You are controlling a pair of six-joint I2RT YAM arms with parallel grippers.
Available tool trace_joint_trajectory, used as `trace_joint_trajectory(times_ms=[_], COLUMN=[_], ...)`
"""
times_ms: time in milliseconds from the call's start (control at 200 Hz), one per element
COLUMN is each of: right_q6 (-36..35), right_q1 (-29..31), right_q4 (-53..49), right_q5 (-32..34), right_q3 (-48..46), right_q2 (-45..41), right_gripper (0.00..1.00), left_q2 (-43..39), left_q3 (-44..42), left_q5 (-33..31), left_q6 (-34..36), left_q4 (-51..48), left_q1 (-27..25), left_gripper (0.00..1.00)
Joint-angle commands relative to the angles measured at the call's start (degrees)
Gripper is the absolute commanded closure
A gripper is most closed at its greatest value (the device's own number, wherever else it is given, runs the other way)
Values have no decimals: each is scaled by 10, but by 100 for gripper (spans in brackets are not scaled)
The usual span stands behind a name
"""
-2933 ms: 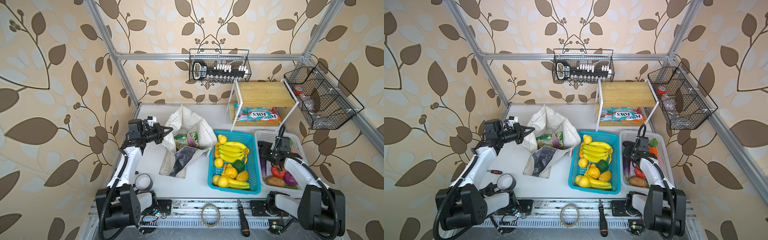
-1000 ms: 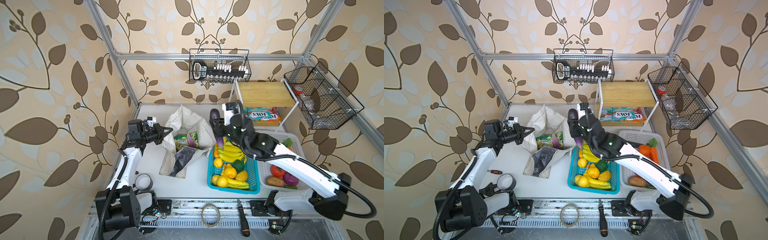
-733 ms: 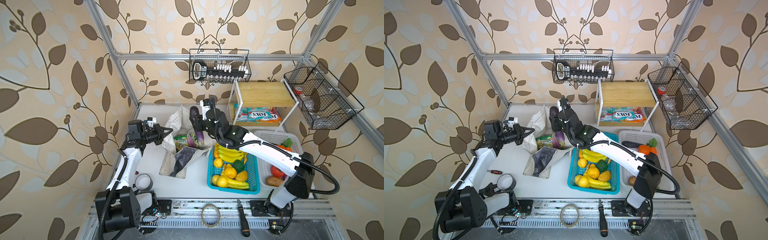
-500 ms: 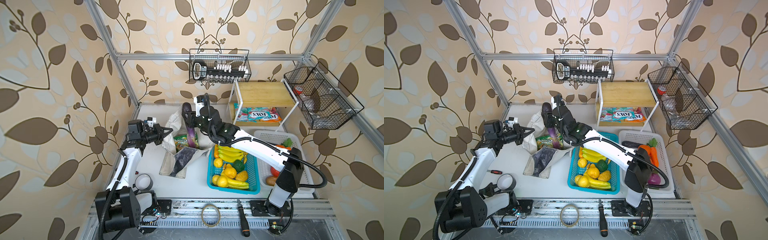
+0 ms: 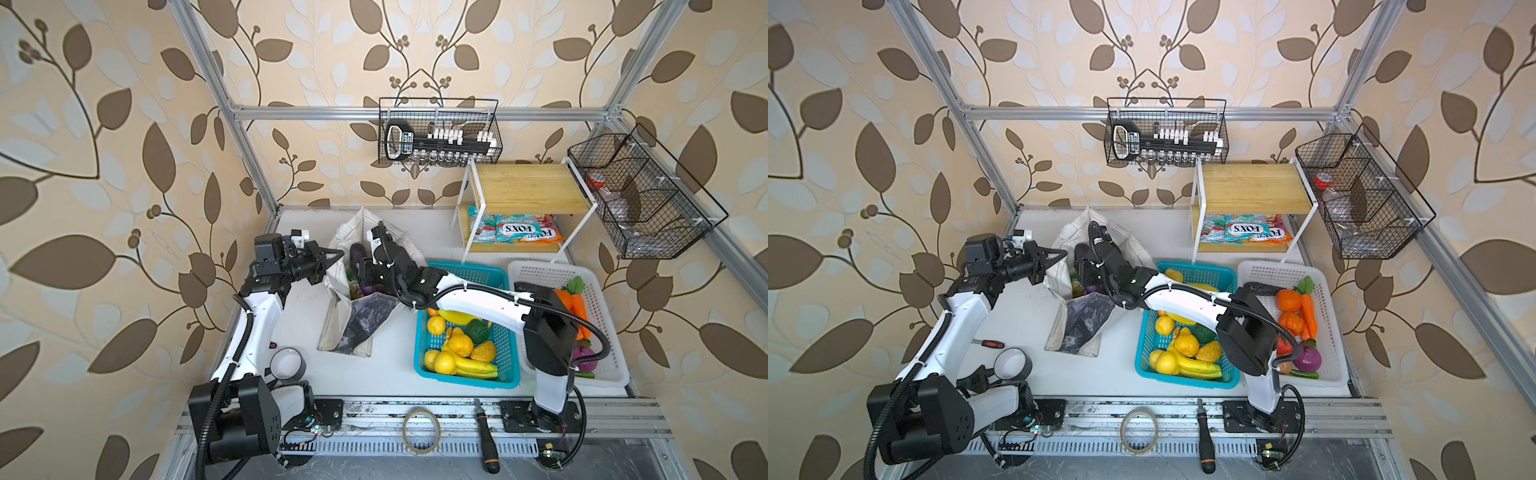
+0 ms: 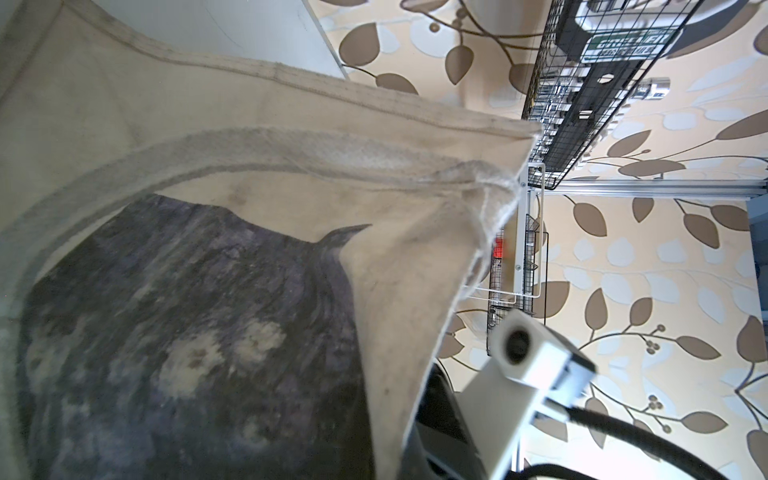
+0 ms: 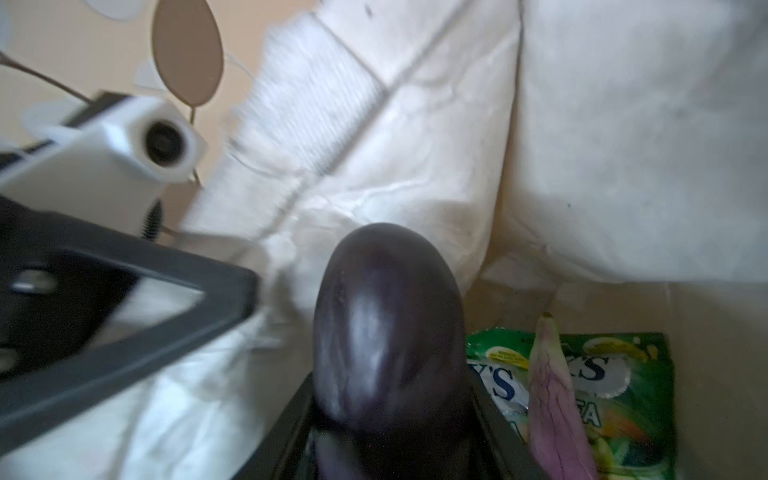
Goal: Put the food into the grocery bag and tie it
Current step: 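Lift the dark purple eggplant and carry it into the tote, then open the right gripper and withdraw while the left gripper pulls the tote nearer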
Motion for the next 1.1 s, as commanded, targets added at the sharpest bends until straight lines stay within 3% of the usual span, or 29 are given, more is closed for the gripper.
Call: trace_joint_trajectory(times_ms=[0, 200, 530, 670, 760, 1095], right_q6=[25, 24, -7, -24, -42, -70], right_q1=[-10, -15, -14, -12, -13, -30], right_q4=[6, -17, -68, -76, -87, -96], right_q5=[-30, -47, -87, -84, -90, -112], right_q3=[-1, 17, 90, 106, 129, 109], right_q2=[31, 69, 91, 65, 47, -54], right_gripper=[61, 48, 24, 14, 3, 0], left_q2=[-14, -18, -23, -15, -20, -16], left_q3=[40, 30, -11, -17, -9, -2], left_q5=[5, 13, 3, 6, -11, -26], left_q6=[-4, 46, 67, 73, 96, 116], left_q4=[34, -19, -16, -15, -45, -59], left_q1=[15, 51, 109, 126, 140, 153], left_gripper=[100, 100, 100, 100, 100, 100])
